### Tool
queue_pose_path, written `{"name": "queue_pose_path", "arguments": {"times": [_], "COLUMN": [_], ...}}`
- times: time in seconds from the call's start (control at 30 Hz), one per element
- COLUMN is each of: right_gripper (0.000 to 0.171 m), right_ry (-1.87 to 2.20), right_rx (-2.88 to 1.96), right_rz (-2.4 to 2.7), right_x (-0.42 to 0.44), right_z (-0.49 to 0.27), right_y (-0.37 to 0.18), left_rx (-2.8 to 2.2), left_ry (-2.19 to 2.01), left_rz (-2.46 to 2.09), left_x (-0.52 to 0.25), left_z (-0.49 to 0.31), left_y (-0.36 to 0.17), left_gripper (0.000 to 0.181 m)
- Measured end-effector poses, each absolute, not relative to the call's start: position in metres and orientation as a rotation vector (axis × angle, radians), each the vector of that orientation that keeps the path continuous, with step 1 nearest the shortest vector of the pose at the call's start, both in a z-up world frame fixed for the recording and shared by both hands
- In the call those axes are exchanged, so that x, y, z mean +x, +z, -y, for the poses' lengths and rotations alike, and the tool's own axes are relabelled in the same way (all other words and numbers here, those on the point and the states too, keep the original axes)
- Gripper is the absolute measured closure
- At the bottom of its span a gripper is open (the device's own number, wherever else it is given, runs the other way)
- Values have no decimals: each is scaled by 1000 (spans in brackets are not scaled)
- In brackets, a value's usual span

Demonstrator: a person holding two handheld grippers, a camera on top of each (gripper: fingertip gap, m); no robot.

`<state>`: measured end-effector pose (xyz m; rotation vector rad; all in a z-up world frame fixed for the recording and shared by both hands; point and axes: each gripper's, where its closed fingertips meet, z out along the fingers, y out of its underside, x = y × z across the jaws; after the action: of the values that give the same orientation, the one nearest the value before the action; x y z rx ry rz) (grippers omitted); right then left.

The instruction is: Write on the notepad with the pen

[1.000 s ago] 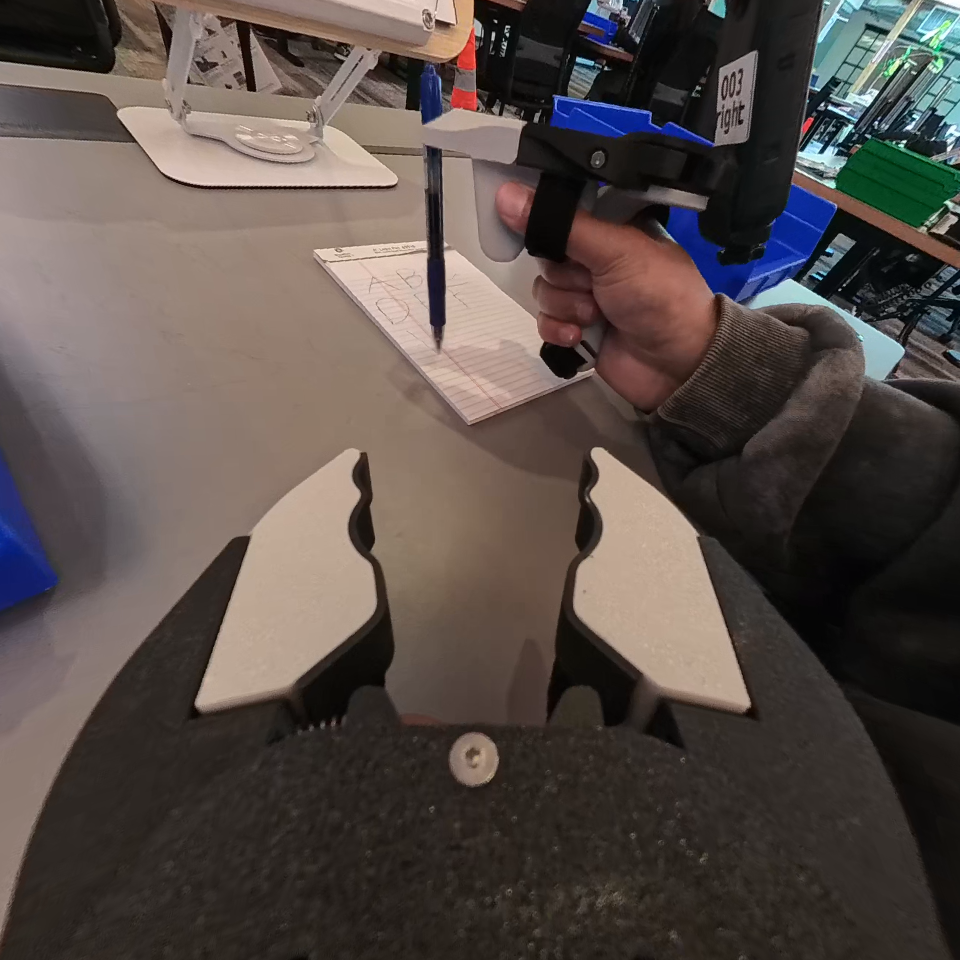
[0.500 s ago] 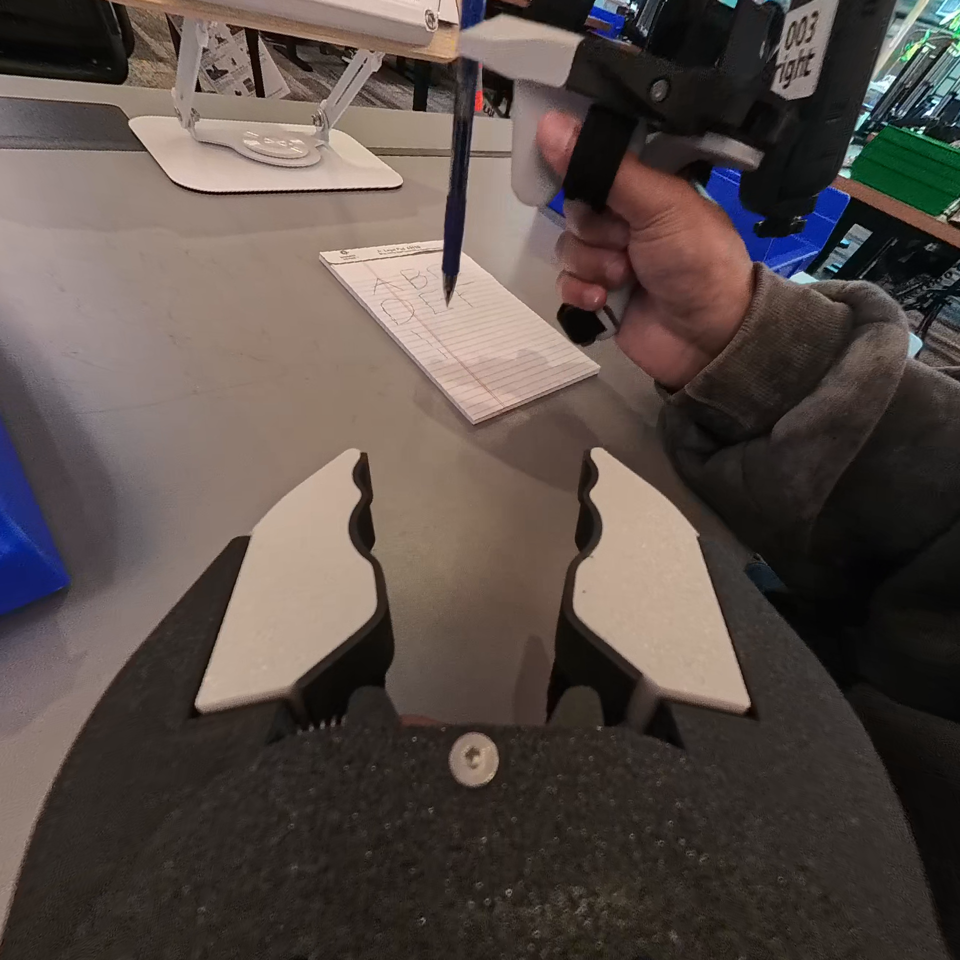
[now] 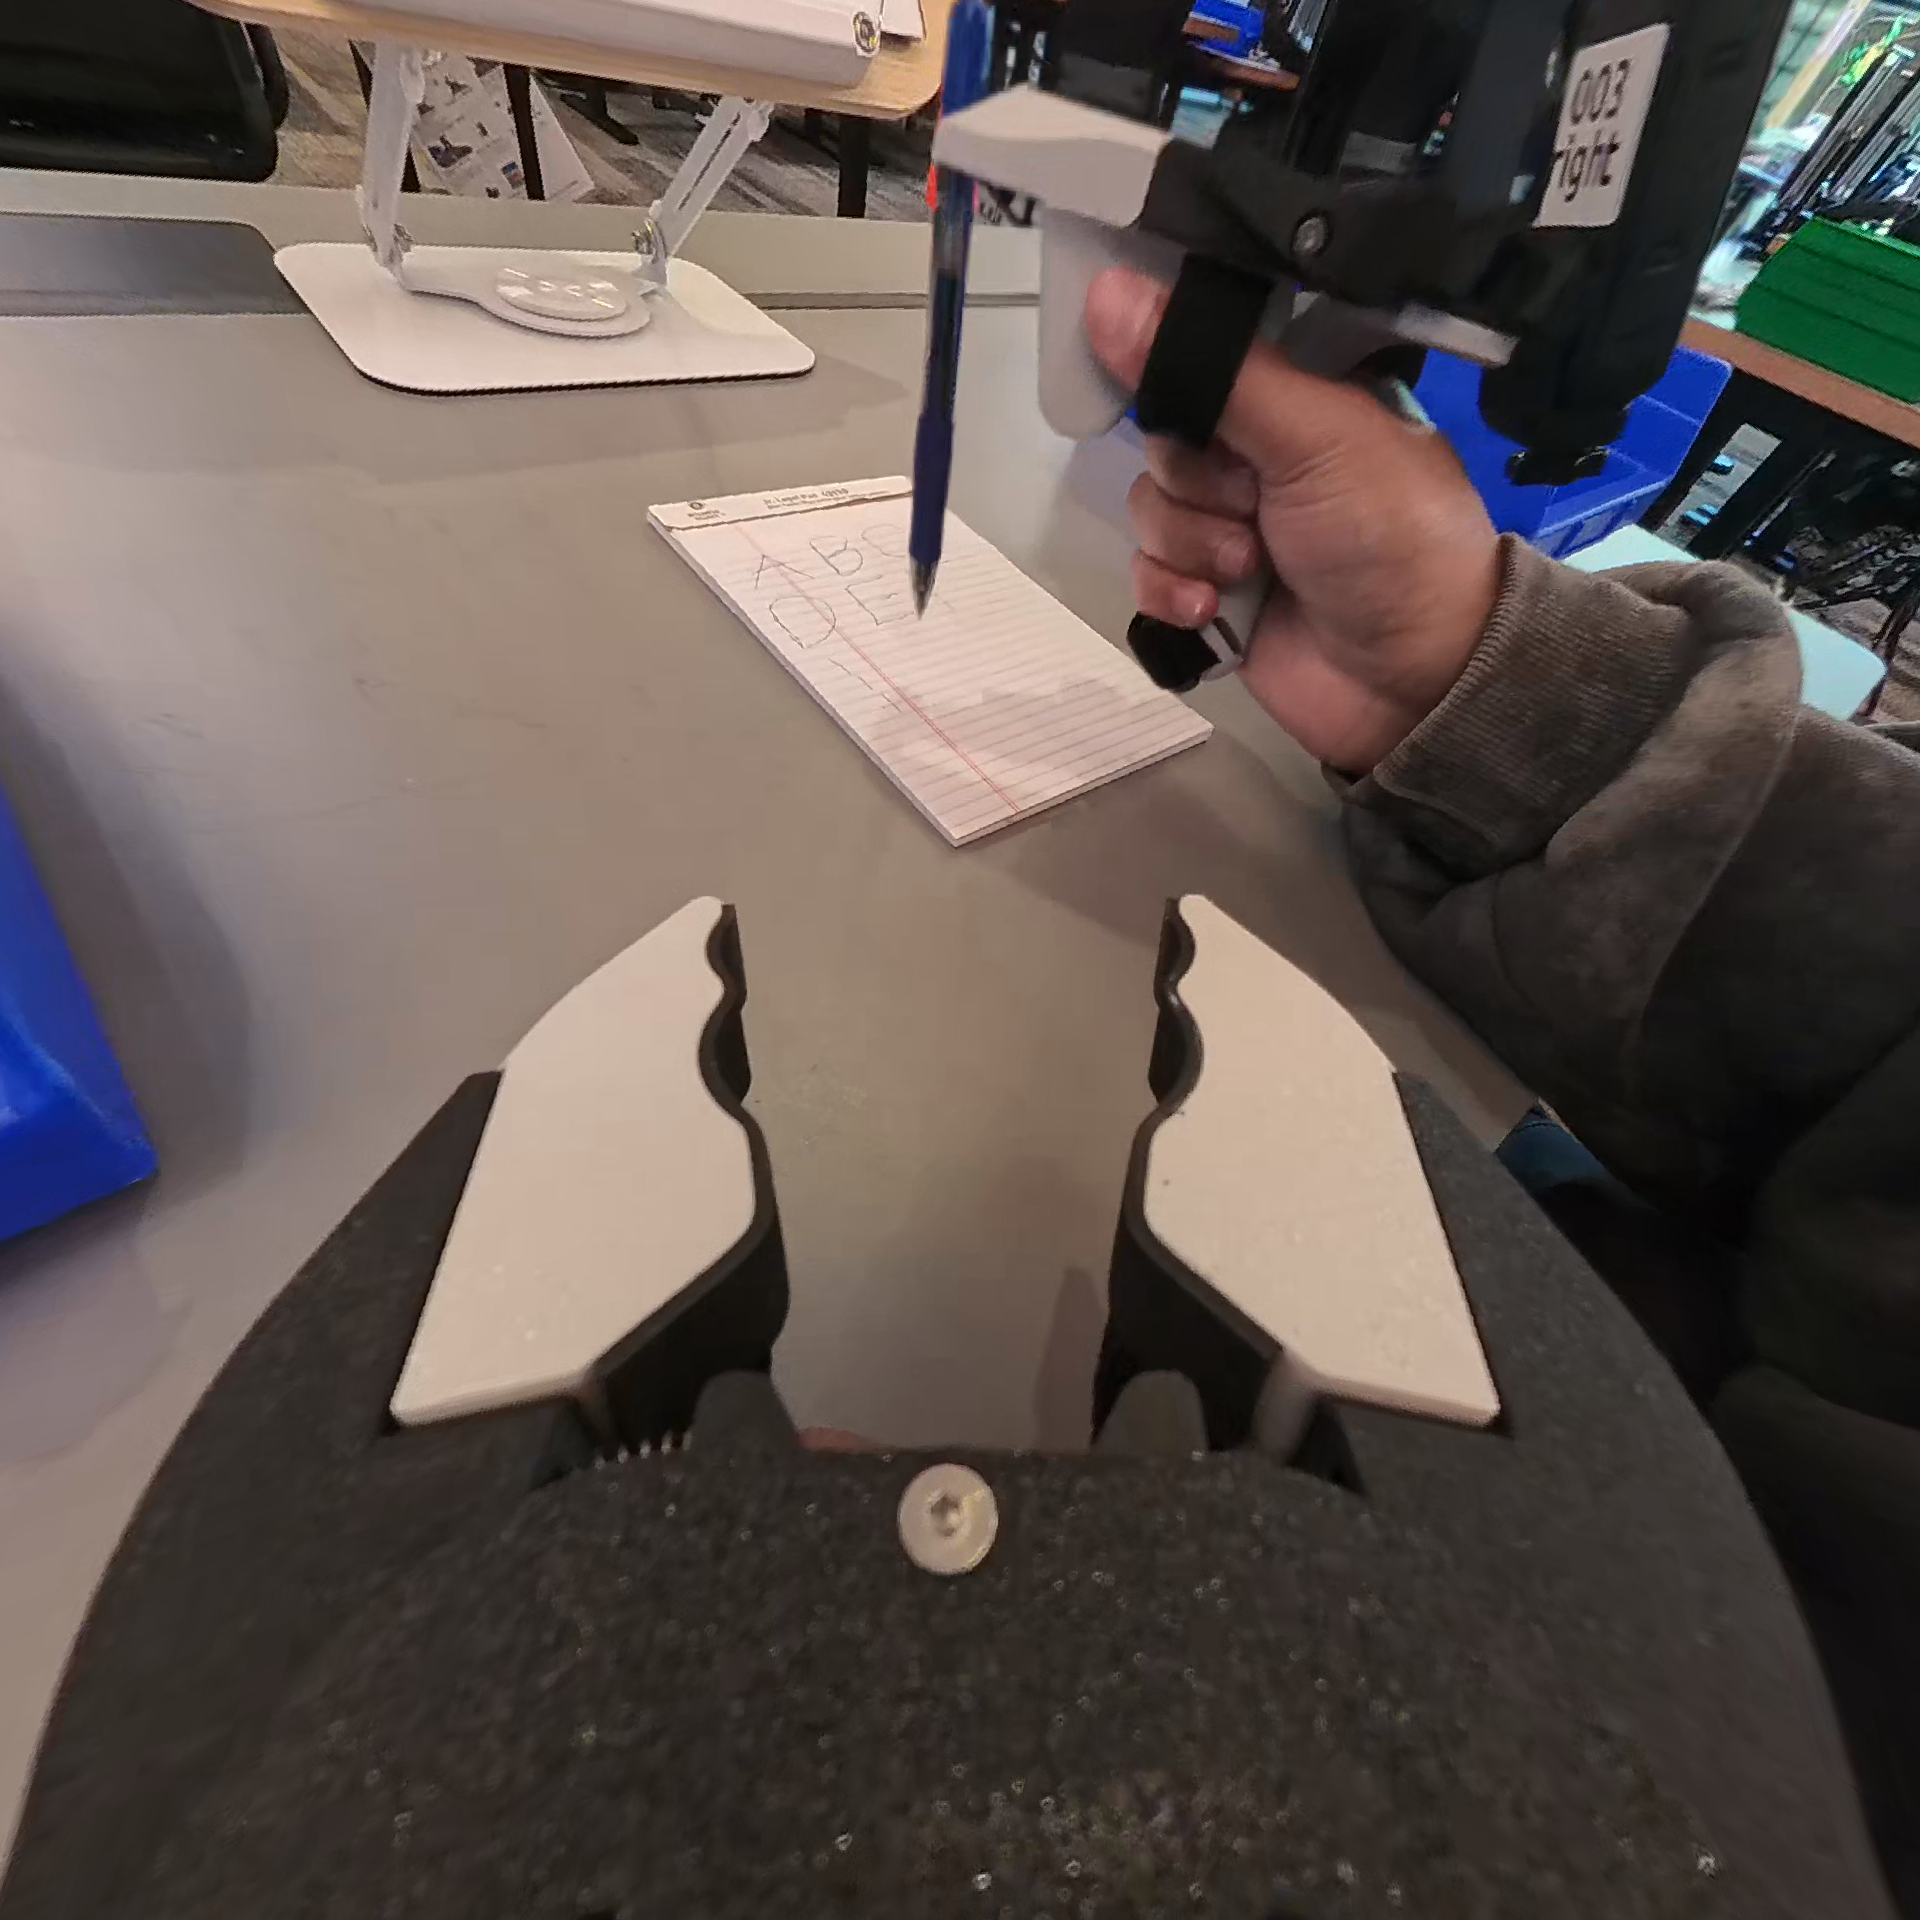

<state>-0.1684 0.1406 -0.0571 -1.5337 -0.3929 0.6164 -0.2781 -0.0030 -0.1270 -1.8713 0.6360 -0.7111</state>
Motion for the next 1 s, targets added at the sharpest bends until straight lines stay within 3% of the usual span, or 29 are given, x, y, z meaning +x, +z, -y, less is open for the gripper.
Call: {"name": "queue_pose_path", "arguments": {"times": [1.0], "right_gripper": [157], "right_ry": [651], "right_rx": [-1623], "right_rz": [430], "right_x": [-188], "right_z": [-163], "right_y": [-79], "left_rx": [-1872], "left_ry": [-735], "left_rz": [-645], "left_x": [-276], "left_z": [4], "left_y": [-127], "left_gripper": [106]}}
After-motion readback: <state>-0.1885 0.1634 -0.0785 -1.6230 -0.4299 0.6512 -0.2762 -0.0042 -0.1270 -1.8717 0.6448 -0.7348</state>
